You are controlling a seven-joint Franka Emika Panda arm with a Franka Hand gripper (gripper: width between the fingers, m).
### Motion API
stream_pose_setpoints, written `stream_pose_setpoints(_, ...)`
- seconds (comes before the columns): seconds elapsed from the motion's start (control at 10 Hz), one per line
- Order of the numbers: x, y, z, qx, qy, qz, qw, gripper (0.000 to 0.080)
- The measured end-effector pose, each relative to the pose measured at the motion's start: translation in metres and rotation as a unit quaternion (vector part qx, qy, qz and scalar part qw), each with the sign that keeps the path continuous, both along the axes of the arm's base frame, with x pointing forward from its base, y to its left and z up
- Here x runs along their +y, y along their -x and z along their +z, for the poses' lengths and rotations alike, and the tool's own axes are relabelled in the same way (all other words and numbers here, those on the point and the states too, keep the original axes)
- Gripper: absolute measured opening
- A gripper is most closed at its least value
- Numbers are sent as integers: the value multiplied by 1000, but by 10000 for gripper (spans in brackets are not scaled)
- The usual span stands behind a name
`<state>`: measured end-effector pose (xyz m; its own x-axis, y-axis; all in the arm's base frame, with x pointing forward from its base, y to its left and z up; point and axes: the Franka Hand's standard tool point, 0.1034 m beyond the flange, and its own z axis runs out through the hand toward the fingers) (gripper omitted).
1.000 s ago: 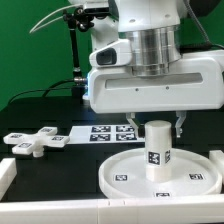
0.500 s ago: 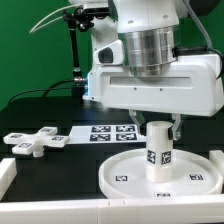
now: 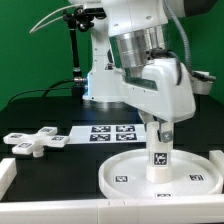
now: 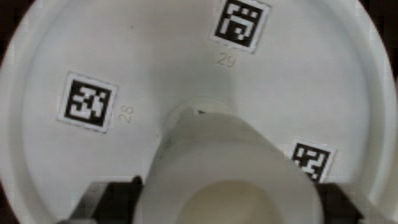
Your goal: Assemble round table
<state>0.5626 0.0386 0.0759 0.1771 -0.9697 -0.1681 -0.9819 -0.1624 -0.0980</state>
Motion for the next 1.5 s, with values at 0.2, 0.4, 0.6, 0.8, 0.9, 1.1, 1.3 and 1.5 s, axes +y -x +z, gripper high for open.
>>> stream_pose_setpoints(0.2,1,0,0,13,-15,-80,997,418)
stream_pose_setpoints(0.4,3,0,-1,16,-19,-96,995,499)
stream_pose_setpoints(0.6,4,1,1,29,-15,-24,999,600)
stream_pose_setpoints(0.8,6,-7,3,22,-16,13,1000,639)
stream_pose_setpoints(0.9,5,-7,3,13,-14,57,998,648)
stream_pose_setpoints(1.1,5,-7,3,-2,-11,129,992,649)
stream_pose_setpoints(1.3,3,-8,4,-20,10,253,967,649)
stream_pose_setpoints(1.5,5,-12,7,-38,37,397,916,649)
